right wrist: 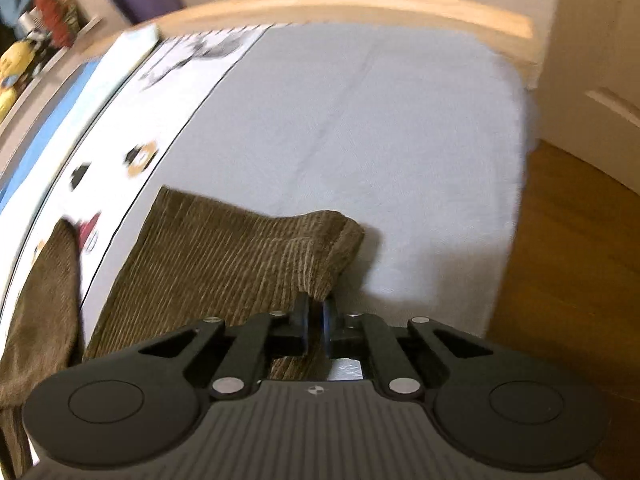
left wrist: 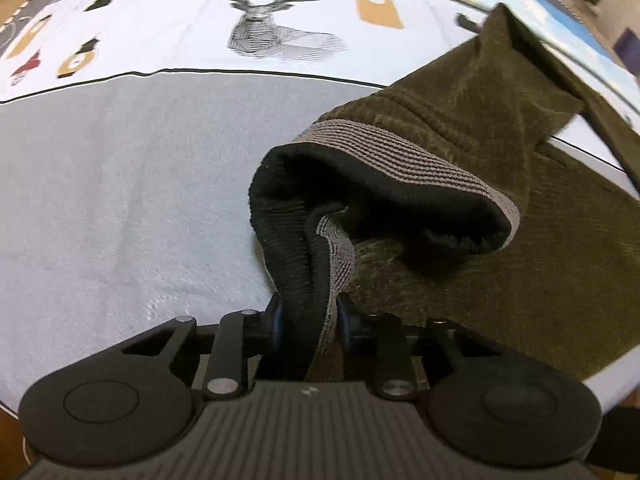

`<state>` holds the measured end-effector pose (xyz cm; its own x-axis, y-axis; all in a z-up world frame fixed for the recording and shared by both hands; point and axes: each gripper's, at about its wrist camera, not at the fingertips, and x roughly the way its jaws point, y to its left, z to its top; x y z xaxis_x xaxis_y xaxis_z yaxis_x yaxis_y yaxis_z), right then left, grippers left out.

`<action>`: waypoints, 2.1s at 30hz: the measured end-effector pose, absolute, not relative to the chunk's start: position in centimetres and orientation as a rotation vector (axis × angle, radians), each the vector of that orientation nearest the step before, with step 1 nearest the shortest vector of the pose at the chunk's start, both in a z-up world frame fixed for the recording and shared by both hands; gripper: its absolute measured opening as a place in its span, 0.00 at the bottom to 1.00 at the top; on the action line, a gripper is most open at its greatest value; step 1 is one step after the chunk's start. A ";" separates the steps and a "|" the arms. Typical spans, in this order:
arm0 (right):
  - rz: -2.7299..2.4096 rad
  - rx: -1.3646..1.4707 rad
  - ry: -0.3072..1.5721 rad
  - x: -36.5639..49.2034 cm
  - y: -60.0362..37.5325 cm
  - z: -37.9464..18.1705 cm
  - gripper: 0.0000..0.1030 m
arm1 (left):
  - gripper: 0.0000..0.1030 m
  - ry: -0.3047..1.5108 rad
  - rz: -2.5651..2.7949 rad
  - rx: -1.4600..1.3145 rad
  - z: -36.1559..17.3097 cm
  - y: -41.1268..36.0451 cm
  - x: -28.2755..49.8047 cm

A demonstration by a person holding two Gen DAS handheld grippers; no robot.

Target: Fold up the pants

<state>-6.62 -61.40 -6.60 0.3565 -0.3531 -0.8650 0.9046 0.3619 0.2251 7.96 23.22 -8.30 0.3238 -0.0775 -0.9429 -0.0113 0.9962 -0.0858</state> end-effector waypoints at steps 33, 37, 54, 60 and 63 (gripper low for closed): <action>-0.551 0.419 0.689 8.3 -43.7 0.4 0.37 | 0.26 0.821 -0.304 0.745 -9.0 8.0 6.6; -0.483 0.383 0.699 9.8 -40.7 0.6 0.37 | 0.21 0.817 -0.250 0.708 -7.9 10.0 8.7; -0.353 0.624 0.848 14.5 -39.7 -4.2 0.37 | 0.44 0.939 0.490 0.302 -8.3 21.9 23.8; -0.384 0.933 0.885 16.1 -42.8 -9.2 0.40 | 0.47 0.710 0.380 0.236 -3.4 15.8 24.2; -0.451 1.086 0.869 16.4 -43.7 -11.5 0.40 | 0.47 0.717 0.046 0.136 -3.1 10.7 24.2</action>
<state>16.36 -43.66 -11.46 0.6001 0.0867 -0.7952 0.7003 0.4237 0.5746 24.24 10.67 -3.09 0.7531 0.0884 -0.6519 0.0049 0.9901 0.1399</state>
